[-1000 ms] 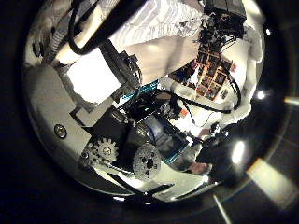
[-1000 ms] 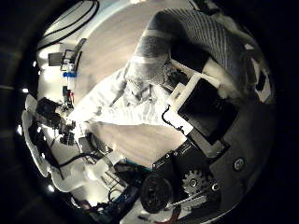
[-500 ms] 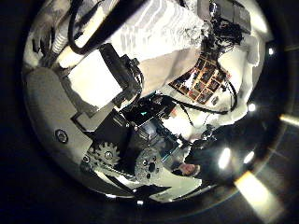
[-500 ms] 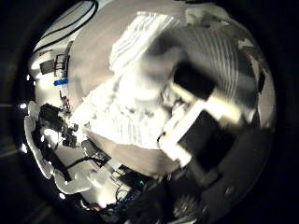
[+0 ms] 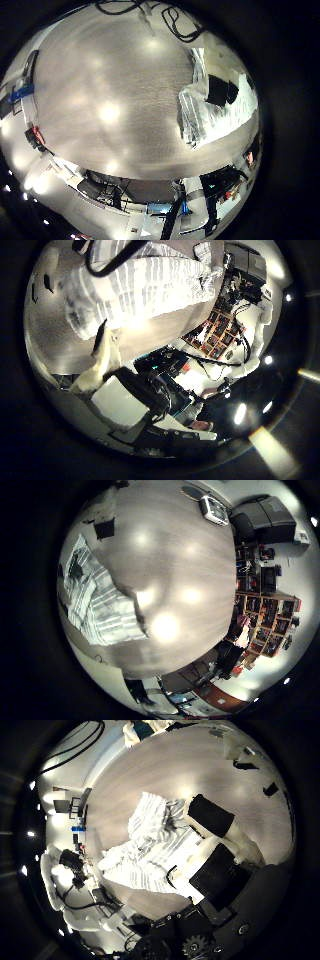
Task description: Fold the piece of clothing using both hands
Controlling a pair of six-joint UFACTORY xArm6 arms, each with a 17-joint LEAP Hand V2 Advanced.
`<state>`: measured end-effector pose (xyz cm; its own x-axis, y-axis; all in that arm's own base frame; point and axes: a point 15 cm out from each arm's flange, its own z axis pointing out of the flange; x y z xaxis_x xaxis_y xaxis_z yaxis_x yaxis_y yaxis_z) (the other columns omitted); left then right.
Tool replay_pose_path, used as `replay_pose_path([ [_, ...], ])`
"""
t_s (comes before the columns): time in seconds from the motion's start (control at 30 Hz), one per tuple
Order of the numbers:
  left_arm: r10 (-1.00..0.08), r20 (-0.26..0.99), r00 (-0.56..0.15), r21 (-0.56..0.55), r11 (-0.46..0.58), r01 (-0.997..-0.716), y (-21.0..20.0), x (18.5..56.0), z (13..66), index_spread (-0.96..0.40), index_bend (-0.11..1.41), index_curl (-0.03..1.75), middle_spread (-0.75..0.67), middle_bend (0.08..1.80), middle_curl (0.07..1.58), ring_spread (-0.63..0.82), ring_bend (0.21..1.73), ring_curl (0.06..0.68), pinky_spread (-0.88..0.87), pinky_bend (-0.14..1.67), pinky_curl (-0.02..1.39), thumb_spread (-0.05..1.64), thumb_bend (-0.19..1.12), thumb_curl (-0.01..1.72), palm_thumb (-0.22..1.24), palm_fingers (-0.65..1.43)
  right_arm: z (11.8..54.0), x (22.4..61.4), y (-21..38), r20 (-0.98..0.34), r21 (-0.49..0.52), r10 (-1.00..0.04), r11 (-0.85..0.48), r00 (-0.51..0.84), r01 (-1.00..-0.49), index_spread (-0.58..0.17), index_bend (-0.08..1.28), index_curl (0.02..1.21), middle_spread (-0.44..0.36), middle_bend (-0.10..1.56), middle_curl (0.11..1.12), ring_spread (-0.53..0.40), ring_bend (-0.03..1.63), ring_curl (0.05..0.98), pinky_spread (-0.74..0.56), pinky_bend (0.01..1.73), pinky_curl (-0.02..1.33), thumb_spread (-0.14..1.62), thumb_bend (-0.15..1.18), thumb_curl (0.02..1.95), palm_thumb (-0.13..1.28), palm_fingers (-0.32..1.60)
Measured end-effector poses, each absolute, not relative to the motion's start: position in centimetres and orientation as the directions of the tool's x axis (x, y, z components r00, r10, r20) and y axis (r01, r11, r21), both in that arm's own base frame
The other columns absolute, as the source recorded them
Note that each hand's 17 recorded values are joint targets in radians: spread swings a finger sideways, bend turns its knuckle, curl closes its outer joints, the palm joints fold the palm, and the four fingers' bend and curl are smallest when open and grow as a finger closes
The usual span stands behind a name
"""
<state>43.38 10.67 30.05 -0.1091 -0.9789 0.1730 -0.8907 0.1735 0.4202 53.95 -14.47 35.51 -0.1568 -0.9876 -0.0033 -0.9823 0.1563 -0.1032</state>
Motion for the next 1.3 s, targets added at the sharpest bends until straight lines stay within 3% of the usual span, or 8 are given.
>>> replay_pose_path([
  [0.13,-0.973,0.195,-0.122,0.377,0.189,-0.907,10.1,42.8,32.0,-0.24,0.17,0.93,0.06,0.2,0.62,-0.06,0.95,0.428,-0.25,0.5,0.88,1.16,-0.02,0.46,0.59,0.01,35.6,51.6,-17.7,-0.005,-0.072,-0.979,0.205,-0.205,-0.976,-0.491,0.17,0.49,-0.267,0.61,0.6,-0.293,1.15,0.464,-0.39,1.2,0.54,1.26,-0.04,0.42,0.66,0.57],
  [0.37,-0.945,0.287,-0.159,0.389,0.266,-0.882,6.0,40.3,30.8,-0.1,0.18,0.77,0.15,0.19,0.54,0.09,0.85,0.375,0.05,0.36,0.78,1.19,-0.02,0.45,0.58,0.04,30.8,47.4,-19.5,-0.029,0.113,-0.959,0.276,-0.281,-0.955,-0.372,0.17,0.45,-0.181,0.61,0.6,-0.23,1.12,0.452,-0.24,1.1,0.51,1.25,-0.05,0.35,0.4,0.37],
  [0.53,-0.938,0.291,-0.187,0.397,0.296,-0.869,3.2,39.8,27.9,-0.05,0.18,0.69,0.18,0.19,0.49,0.16,0.8,0.345,0.2,0.3,0.71,1.2,-0.01,0.45,0.58,0.06,27.0,46.1,-18.9,-0.044,0.201,-0.951,0.292,-0.306,-0.935,-0.305,0.18,0.44,-0.123,0.59,0.58,-0.198,1.13,0.441,-0.15,1.06,0.48,1.21,-0.04,0.33,0.29,0.36],
  [0.9,-0.937,0.287,-0.198,0.39,0.303,-0.869,0.5,39.2,24.4,-0.02,0.18,0.57,0.18,0.18,0.41,0.21,0.74,0.309,0.31,0.26,0.6,1.21,-0.01,0.44,0.58,0.12,22.2,45.5,-17.0,-0.033,0.31,-0.953,0.275,-0.3,-0.91,-0.238,0.17,0.4,-0.065,0.59,0.57,-0.203,1.19,0.443,-0.21,1.15,0.47,1.15,-0.02,0.31,0.23,0.44],
  [1.13,-0.933,0.297,-0.203,0.396,0.314,-0.863,0.7,38.8,24.3,-0.02,0.19,0.53,0.18,0.17,0.37,0.22,0.72,0.295,0.32,0.26,0.56,1.21,-0.01,0.44,0.59,0.14,20.0,45.5,-14.9,-0.023,0.367,-0.966,0.231,-0.257,-0.901,-0.232,0.15,0.36,-0.082,0.64,0.58,-0.216,1.24,0.447,-0.27,1.21,0.46,1.14,-0.02,0.3,0.22,0.51],
  [1.3,-0.947,0.248,-0.204,0.377,0.288,-0.88,1.1,39.6,24.0,-0.02,0.19,0.5,0.18,0.18,0.36,0.22,0.72,0.287,0.32,0.26,0.53,1.22,-0.01,0.43,0.59,0.15,19.1,45.5,-14.0,-0.024,0.391,-0.97,0.213,-0.242,-0.895,-0.24,0.19,0.36,-0.103,0.67,0.59,-0.235,1.23,0.435,-0.31,1.22,0.44,1.13,-0.02,0.3,0.22,0.62],
])
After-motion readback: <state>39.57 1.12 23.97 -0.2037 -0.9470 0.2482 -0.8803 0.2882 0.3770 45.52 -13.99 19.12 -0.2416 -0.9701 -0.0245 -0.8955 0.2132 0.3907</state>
